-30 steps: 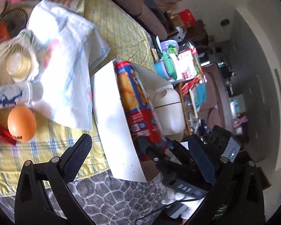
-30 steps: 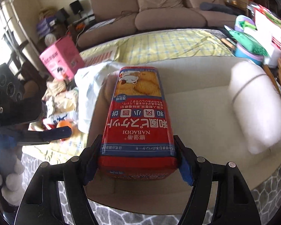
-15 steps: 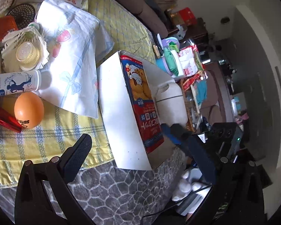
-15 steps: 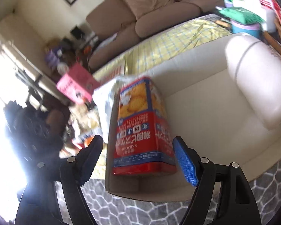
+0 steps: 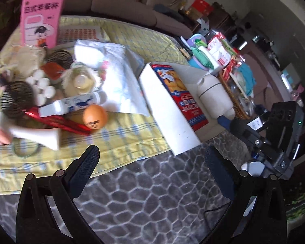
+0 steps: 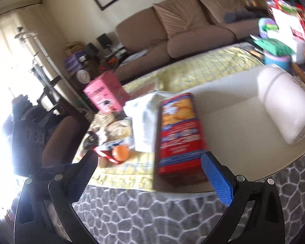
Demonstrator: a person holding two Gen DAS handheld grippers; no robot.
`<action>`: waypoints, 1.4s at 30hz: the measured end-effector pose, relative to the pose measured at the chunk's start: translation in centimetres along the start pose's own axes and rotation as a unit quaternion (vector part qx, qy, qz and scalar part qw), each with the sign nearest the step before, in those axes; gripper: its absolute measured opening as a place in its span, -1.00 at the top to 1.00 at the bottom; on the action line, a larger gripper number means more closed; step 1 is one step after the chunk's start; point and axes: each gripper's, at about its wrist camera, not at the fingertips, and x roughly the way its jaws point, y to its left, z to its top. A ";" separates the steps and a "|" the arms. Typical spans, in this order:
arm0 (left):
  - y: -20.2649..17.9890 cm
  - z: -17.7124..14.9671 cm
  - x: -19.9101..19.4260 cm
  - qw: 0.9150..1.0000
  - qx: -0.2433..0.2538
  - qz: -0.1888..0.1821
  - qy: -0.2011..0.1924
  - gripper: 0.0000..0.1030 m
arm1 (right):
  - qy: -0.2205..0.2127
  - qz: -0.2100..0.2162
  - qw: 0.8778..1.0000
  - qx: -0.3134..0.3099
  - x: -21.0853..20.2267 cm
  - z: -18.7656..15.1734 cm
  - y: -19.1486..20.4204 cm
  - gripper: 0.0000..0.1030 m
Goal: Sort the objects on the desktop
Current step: 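Move the right tool back toward the pink face brush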
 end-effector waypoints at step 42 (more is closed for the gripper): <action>18.2 0.1 -1.2 0.992 -0.045 0.117 -0.027 -0.44 | 0.054 0.009 0.995 -0.081 16.1 -3.2 11.0 -0.94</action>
